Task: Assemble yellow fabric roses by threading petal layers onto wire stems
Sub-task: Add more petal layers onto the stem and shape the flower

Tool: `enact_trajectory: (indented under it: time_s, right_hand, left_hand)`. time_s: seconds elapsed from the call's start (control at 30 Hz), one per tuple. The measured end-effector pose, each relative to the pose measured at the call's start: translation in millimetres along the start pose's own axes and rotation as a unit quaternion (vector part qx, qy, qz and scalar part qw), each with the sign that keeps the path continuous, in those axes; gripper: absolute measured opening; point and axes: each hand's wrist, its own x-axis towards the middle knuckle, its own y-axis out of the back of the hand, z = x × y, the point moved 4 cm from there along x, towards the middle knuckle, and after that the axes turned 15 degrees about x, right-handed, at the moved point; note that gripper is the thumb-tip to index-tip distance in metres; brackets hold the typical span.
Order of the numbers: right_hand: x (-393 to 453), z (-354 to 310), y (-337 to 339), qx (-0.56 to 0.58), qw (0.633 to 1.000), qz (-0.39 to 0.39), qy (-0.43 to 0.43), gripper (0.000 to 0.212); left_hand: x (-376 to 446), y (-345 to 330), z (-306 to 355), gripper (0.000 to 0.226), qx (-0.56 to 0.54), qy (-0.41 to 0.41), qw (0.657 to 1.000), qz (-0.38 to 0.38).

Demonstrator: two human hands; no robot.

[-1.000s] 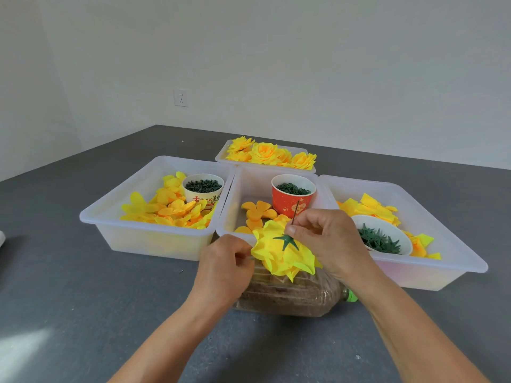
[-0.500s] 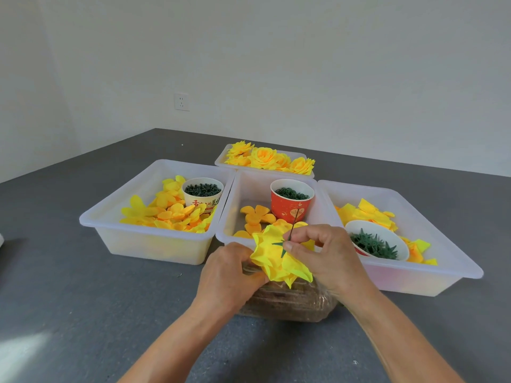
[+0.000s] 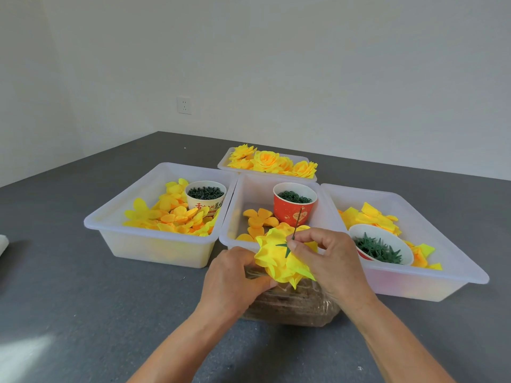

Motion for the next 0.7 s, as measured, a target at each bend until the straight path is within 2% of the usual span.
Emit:
enact_trajectory:
  time_s: [0.13,0.37,0.6,0.7]
  right_hand:
    - [0.2,-2.3,-0.6,0.013,1.0,-0.006,0.004,0.015]
    - [9.3,-10.3,3.0,0.041,0.999,-0.002,0.023,0.022]
    - [15.3,-9.4,4.2,0.061,0.998,-0.006,0.019,0.022]
    - [17.2,-9.4,4.9,0.066,0.998,-0.002,0.018,0.022]
  left_hand:
    - [-0.4,0.4,0.6,0.034,-0.01,0.002,1.0,-0.002]
    - [-1.7,0.1,-3.3,0.03,-0.032,0.006,0.999,0.015]
    - [1.4,-1.3,4.9,0.034,-0.038,-0.054,0.998,0.018]
    - [2.1,0.2,8.2,0.03,0.001,-0.052,0.996,0.066]
